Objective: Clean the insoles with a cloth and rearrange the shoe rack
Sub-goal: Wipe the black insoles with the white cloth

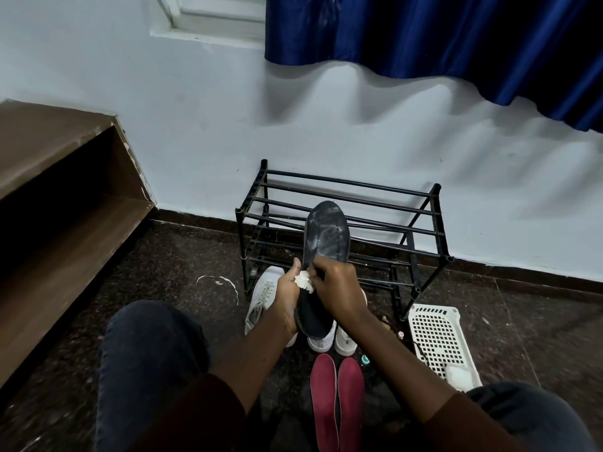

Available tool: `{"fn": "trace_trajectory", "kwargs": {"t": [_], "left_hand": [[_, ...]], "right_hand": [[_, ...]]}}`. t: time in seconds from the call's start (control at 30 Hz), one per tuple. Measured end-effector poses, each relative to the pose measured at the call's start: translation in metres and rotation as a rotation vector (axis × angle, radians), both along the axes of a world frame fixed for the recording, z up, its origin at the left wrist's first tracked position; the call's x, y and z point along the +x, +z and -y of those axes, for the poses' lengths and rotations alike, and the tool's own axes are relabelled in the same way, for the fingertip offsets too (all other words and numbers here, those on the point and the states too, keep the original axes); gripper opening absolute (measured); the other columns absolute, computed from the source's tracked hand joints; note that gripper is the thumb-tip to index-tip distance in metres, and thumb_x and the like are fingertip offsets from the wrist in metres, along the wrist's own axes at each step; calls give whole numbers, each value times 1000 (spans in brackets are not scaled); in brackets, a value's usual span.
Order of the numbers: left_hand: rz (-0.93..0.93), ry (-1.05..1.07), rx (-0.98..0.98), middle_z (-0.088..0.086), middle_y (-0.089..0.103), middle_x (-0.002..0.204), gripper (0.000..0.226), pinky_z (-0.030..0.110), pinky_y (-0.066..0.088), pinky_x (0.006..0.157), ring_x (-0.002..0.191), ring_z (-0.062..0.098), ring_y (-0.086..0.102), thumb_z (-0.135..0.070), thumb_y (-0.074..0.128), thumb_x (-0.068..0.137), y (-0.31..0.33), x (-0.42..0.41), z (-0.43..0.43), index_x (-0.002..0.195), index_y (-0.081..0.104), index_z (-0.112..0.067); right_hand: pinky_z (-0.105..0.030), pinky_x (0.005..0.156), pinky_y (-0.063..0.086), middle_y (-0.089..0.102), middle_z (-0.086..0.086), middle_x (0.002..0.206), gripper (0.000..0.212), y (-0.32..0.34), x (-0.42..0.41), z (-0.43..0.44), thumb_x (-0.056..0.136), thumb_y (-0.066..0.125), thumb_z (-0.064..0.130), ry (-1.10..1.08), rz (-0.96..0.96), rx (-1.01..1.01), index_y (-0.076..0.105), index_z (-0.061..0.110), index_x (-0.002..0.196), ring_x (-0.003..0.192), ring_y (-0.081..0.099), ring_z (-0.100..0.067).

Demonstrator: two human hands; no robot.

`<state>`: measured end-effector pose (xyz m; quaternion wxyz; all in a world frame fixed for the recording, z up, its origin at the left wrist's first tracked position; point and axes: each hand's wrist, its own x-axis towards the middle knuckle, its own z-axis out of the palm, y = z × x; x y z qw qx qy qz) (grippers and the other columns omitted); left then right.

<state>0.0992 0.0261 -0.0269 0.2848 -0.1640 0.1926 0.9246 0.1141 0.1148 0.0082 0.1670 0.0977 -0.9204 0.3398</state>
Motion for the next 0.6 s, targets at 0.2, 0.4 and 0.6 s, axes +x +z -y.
{"fn": "trace_trajectory", "kwargs": {"t": [0.2,0.4,0.6], "left_hand": [[-123,-31,-177,11,71,68,75,22,56,52,62,18,71,-35,21,104,8,6,-4,61,76,-8],[-61,-2,-108,17,71,89,71,31,59,63,78,26,72,-46,25,101,-3,-3,3,81,77,-1],[-49,-36,-88,20,66,112,74,40,57,80,96,30,68,-59,28,95,-2,-1,2,101,72,0]], "right_hand": [[-35,51,39,52,-10,55,22,1,-23,-2,75,57,-9,-78,-7,-39,48,4,61,51,49,-22],[-23,51,34,54,-5,54,26,-6,-2,6,67,65,-9,-89,10,-99,49,9,59,50,48,-15],[-25,53,35,55,-7,57,26,-10,7,5,66,66,-11,-81,66,-105,47,7,60,53,49,-17]]}}
